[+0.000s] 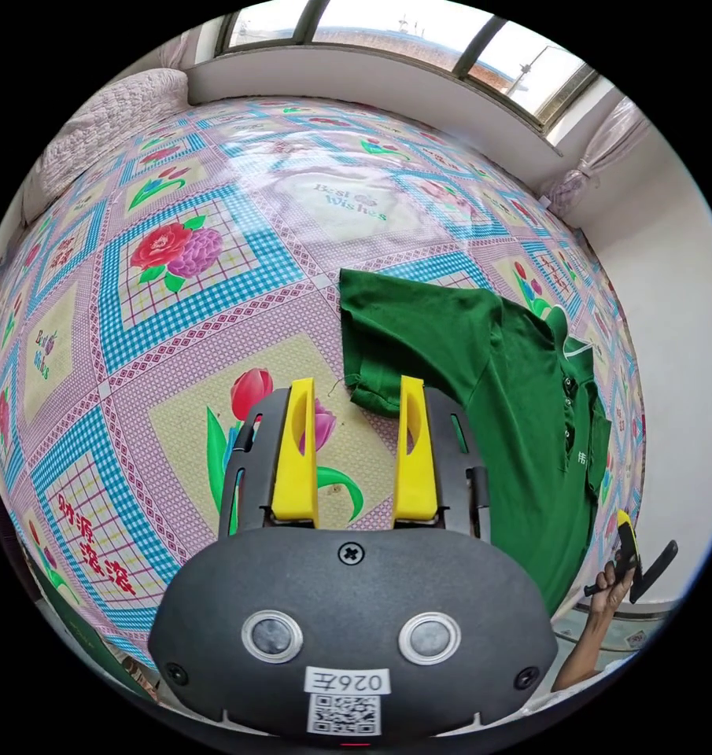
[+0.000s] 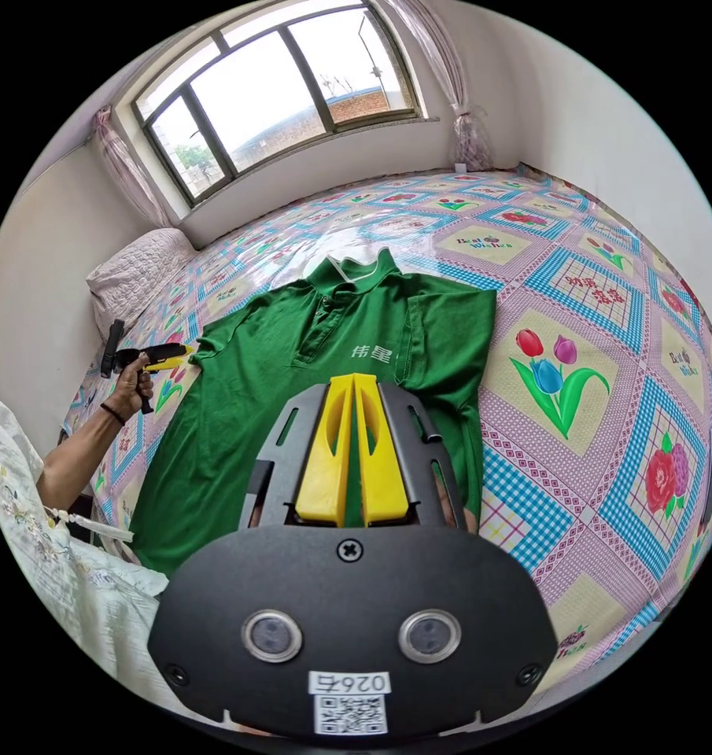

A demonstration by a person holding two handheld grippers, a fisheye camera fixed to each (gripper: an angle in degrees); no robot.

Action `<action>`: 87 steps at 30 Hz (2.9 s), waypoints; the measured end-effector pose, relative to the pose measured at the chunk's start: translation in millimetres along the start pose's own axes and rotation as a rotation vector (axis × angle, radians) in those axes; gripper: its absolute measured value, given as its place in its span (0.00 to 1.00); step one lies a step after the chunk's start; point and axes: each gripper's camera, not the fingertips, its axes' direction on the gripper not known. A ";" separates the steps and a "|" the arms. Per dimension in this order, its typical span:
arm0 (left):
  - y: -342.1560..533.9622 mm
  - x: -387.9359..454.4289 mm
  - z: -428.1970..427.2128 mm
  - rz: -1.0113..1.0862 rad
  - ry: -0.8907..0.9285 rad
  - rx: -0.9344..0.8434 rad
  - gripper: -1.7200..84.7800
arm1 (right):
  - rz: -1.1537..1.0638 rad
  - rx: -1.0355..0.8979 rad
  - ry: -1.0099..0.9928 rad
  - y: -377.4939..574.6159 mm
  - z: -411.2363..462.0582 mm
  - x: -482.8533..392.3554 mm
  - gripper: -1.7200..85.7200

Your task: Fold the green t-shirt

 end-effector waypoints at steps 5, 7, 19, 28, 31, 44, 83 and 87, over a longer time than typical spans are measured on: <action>12.1 26.0 15.1 0.036 -0.031 -0.018 0.19 | 0.013 -0.012 0.015 7.3 -6.4 11.5 0.01; 15.8 34.9 18.9 0.055 -0.061 -0.020 0.18 | 0.022 -0.010 0.012 9.0 -8.8 15.3 0.01; 46.2 89.8 40.7 0.185 -0.163 -0.058 0.02 | 0.034 -0.013 0.019 10.4 -14.9 20.3 0.01; 81.4 143.6 11.5 0.314 -0.211 0.079 0.01 | 0.025 -0.015 -0.004 11.0 -20.1 19.7 0.01; 102.9 201.0 6.9 0.534 -0.380 0.134 0.01 | 0.029 -0.012 -0.014 11.8 -22.8 19.6 0.01; 280.5 355.3 131.8 1.804 -1.170 0.258 0.03 | 0.037 -0.027 -0.043 15.2 -32.5 22.0 0.01; 59.9 135.7 32.4 0.810 0.140 -0.008 0.01 | -0.757 -0.326 -0.257 -234.3 198.8 -231.1 0.09; 49.3 136.3 60.0 0.834 0.120 -0.086 0.01 | -0.811 -0.373 -0.137 -227.1 221.2 -248.6 0.07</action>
